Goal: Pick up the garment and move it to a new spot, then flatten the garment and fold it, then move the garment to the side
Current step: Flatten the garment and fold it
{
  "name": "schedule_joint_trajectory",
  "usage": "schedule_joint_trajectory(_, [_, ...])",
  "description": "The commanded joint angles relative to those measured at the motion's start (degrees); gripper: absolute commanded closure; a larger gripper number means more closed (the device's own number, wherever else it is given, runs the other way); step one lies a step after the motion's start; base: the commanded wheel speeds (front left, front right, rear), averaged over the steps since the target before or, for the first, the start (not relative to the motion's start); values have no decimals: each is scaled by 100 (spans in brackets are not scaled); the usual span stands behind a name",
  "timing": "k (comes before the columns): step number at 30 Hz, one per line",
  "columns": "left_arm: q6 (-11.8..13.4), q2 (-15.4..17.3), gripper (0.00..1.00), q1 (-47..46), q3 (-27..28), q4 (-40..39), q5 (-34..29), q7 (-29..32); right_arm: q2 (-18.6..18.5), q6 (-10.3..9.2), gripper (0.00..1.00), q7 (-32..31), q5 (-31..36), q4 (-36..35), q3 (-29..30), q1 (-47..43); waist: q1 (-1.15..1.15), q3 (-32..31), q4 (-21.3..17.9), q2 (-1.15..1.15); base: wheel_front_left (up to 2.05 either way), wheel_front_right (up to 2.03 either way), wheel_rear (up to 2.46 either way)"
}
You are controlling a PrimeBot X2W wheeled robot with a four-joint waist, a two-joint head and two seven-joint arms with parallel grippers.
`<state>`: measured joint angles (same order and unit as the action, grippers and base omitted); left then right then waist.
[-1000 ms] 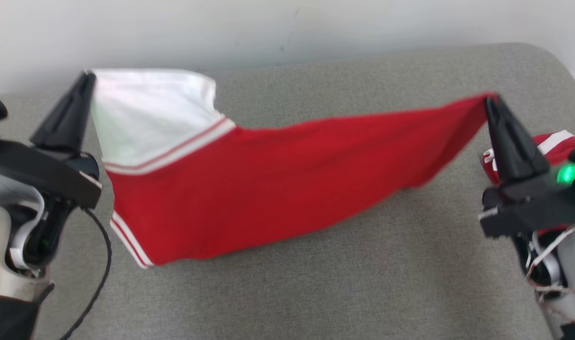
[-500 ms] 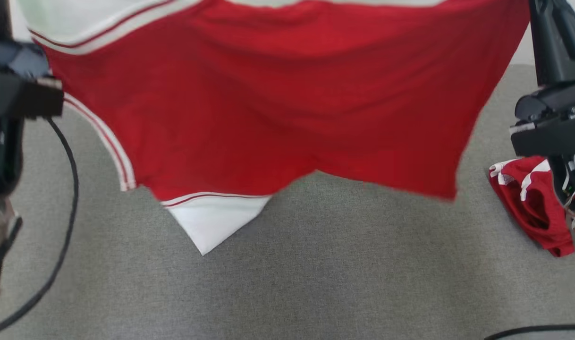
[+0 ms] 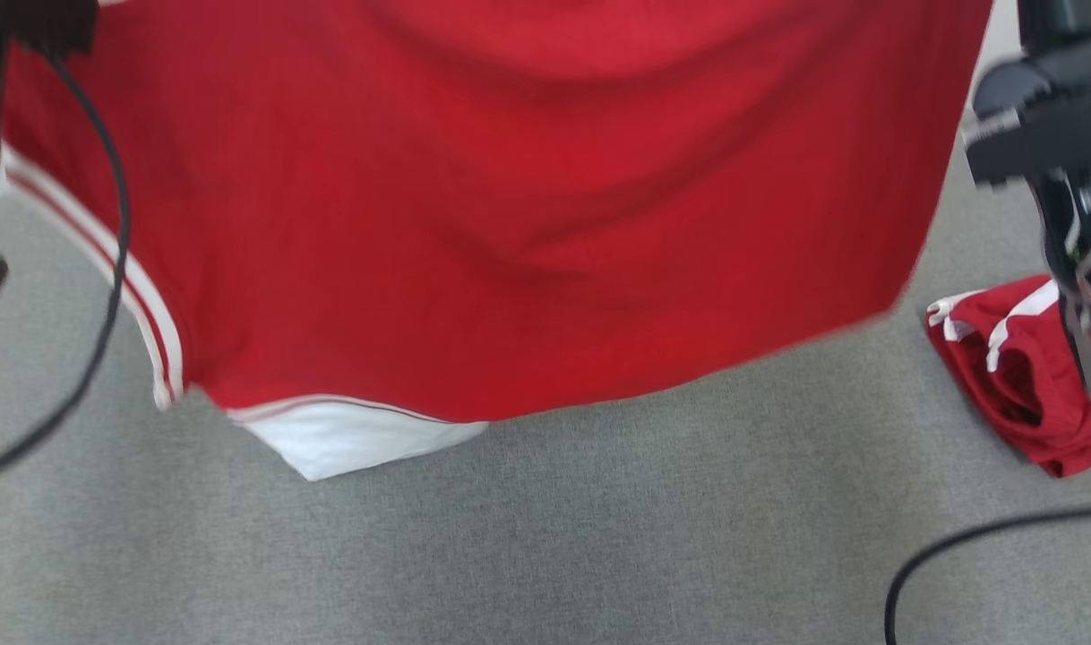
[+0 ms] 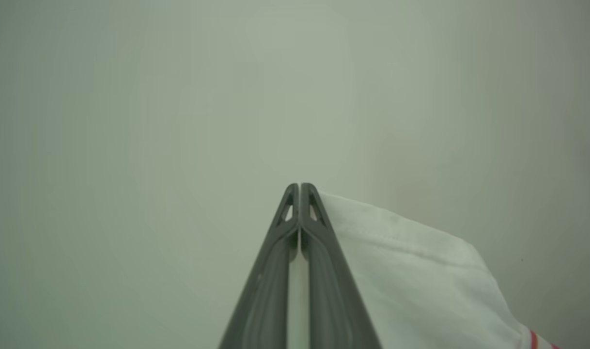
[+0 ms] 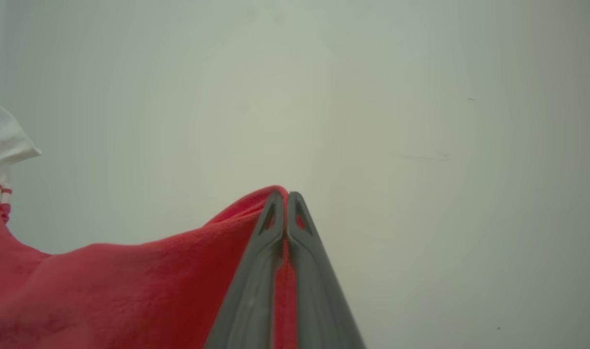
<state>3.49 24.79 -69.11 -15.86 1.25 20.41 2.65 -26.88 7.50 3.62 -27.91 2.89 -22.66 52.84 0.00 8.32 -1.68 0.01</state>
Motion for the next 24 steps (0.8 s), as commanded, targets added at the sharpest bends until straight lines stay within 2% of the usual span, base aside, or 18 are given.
schedule_joint_trajectory(1, [-36,4,100,-195,-28,170,-110,-36,19,-2,100,68,-53,120,-92,233,0,154,-37,-1,0,0,0])
schedule_joint_trajectory(10, [-240,-197,100,-1543,-234,2070,-445,-744,326,-2,100,737,-401,2050,-642,1986,0,791,-139,-1,0,0,0])
schedule_joint_trajectory(15, [-134,-288,100,-2469,-298,3062,-736,-1367,757,-2,100,1100,-513,3258,-386,2914,0,1121,-205,-1,0,0,0])
schedule_joint_trajectory(20, [-123,-416,100,-3295,-349,3535,-891,-1691,1073,-2,100,1165,-235,3767,169,3563,0,1466,-171,-1,0,0,0])
schedule_joint_trajectory(24, [-202,-651,100,-3239,-390,3759,-763,-1707,1167,-2,100,1157,-79,3977,100,3500,0,1659,-66,-1,0,0,0])
